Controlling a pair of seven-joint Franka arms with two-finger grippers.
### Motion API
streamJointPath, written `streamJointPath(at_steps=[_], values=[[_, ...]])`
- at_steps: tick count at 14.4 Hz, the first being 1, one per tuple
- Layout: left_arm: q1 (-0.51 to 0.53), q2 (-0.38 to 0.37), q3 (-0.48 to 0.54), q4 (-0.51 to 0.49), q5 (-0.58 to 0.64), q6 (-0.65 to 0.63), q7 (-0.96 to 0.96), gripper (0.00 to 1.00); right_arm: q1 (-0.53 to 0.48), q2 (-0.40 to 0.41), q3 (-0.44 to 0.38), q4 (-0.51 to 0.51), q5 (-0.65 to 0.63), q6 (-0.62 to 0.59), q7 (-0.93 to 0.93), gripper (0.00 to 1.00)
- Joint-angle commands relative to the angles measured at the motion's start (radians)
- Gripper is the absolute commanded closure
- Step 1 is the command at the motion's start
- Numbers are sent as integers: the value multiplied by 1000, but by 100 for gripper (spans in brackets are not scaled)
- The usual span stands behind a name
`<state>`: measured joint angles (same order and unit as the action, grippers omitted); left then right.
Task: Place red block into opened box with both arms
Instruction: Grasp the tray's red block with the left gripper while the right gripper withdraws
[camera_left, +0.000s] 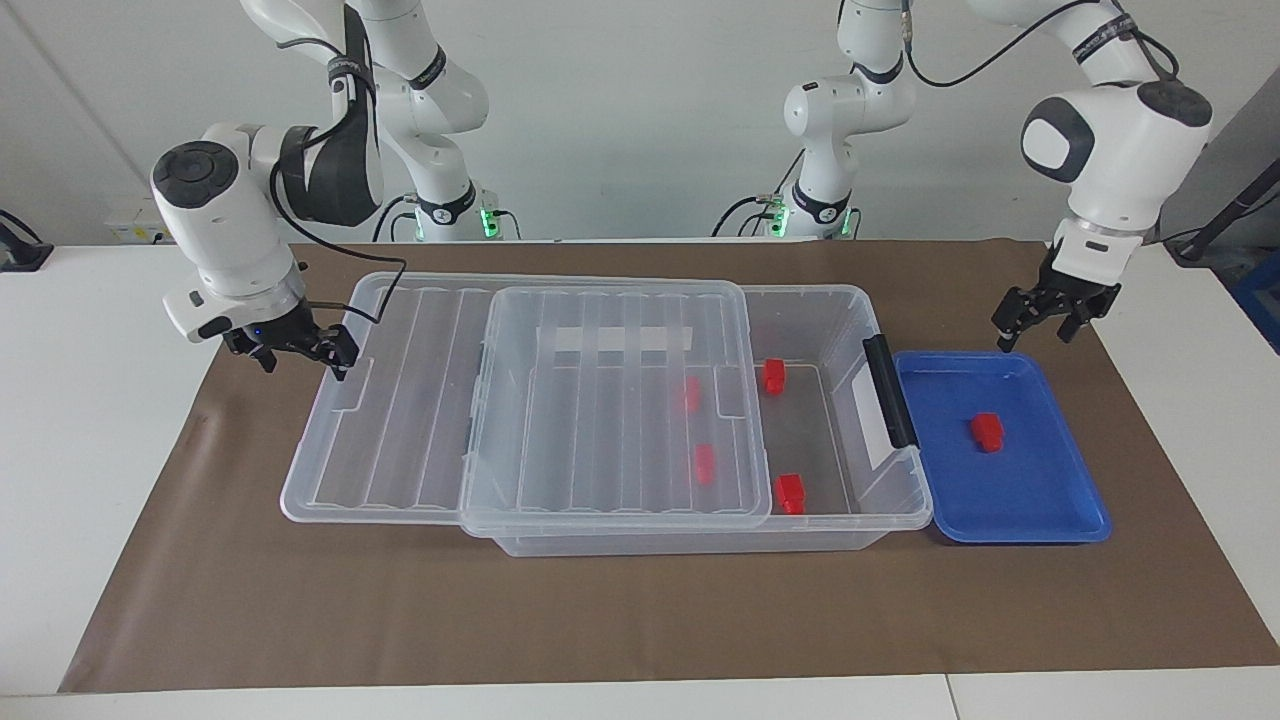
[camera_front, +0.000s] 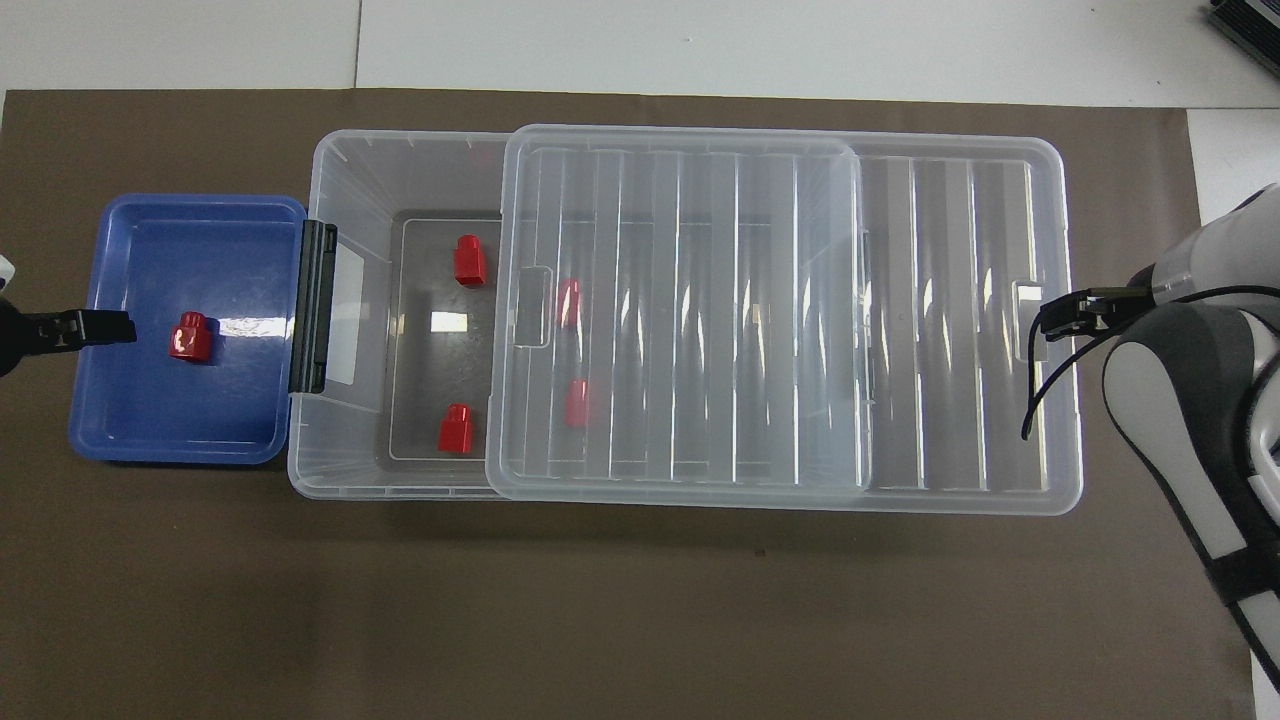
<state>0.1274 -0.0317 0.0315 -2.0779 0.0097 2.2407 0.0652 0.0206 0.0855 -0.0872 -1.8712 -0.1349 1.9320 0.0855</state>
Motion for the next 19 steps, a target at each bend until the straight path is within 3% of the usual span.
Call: streamJointPath(at_steps=[1,7,12,17,19], values=[[9,70,-7,-4,-11,107,7,0,-11,-13,1,-3,-23,-18,-20,0],[-2,232,-7,-40,-11,319,8,0,-28,-15,1,-3,-37,-28,-20,0],[6,268,-7,-82,-11,359,143,0,-25,-23,4,4,-35,-36,-10,0],[-2,268,-7,-102,-11,369,150,0,-14,-70,26,102,56,-116,5,0],[-5,269,-7,-111,-11,399,140,22,-13,-122,26,103,101,-134,-3,0]])
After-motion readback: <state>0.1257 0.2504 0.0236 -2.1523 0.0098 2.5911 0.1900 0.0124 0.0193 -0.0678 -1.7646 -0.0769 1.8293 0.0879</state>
